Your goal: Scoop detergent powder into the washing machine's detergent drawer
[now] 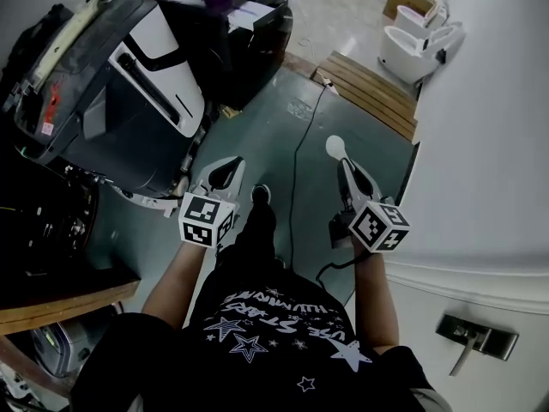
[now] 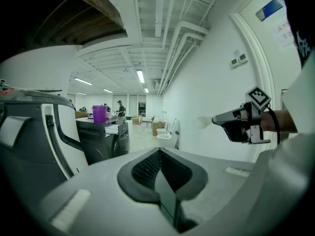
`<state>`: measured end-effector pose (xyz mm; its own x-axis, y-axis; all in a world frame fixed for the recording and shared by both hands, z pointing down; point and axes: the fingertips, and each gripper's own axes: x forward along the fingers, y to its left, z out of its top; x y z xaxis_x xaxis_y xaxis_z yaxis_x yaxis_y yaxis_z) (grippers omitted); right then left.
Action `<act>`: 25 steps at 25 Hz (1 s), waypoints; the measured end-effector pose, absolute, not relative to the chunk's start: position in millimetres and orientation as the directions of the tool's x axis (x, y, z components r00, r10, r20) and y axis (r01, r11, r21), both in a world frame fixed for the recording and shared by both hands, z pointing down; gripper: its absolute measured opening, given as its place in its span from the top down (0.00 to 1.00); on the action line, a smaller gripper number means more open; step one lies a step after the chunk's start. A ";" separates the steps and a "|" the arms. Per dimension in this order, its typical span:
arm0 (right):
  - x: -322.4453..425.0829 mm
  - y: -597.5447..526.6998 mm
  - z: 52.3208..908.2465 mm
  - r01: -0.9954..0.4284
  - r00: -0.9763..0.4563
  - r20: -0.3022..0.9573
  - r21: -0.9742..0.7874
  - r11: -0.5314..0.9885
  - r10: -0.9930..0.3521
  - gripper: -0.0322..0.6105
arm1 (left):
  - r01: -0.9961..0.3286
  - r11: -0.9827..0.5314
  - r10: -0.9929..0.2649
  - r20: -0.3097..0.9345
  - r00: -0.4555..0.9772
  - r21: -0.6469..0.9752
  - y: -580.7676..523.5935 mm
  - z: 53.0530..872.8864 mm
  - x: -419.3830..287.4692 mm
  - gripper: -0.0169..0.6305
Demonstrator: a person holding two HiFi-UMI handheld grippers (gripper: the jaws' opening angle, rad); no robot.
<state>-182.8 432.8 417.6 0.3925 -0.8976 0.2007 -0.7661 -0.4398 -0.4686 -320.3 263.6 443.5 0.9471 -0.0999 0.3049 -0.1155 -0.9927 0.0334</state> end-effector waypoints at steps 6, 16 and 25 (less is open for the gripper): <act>-134.6 373.2 429.4 -0.783 0.348 0.229 -0.462 -0.416 -0.909 0.89 | -0.152 -0.987 -0.132 0.309 0.942 0.044 206.5 456.9 -274.6 0.97; 7.5 228.2 409.0 -0.829 0.265 0.226 -0.443 -0.341 -0.937 0.90 | -0.179 -0.983 -0.158 0.313 0.937 0.039 83.8 446.4 -131.6 0.97; 111.7 124.1 390.2 -0.852 0.252 0.209 -0.415 -0.319 -0.945 0.90 | -0.234 -0.971 -0.202 0.337 0.920 0.057 -12.3 446.6 -54.5 0.97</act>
